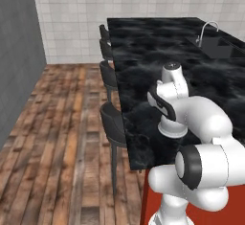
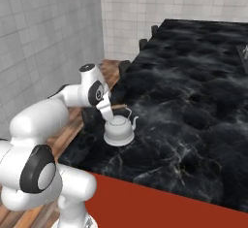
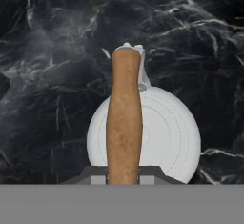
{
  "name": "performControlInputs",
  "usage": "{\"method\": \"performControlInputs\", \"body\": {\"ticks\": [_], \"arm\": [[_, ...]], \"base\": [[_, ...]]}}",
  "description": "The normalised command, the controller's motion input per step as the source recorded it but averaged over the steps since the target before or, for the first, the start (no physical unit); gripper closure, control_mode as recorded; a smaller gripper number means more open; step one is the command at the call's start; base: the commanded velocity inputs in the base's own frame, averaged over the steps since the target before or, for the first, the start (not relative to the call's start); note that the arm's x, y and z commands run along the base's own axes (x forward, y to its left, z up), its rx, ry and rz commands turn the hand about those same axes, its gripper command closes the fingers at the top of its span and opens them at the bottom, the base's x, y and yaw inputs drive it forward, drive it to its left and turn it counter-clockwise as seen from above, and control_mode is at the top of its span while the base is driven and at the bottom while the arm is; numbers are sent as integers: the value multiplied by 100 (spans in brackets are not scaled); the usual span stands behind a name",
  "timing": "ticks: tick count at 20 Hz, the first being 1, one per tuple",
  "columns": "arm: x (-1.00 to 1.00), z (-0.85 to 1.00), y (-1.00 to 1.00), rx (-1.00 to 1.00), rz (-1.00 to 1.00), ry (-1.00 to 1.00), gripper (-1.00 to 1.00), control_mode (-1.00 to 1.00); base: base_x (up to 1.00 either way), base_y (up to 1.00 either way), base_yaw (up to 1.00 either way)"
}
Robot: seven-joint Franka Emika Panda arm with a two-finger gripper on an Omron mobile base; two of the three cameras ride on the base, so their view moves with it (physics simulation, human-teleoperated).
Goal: The kettle is done boiling. Turn off the stove, then wait for 300 timesteps before moving the kettle to the dining table.
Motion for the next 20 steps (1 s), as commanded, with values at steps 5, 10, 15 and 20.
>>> {"method": "performControlInputs", "body": {"ticks": [5,10,15,20], "arm": [[0,-21,0,0,0,0,100,-100],[0,-21,0,0,0,1,100,-100],[0,-23,0,0,0,1,100,-100],[0,-24,0,0,0,3,100,-100]], "base": [[0,0,0],[0,0,0],[0,0,0],[0,0,0]]}}
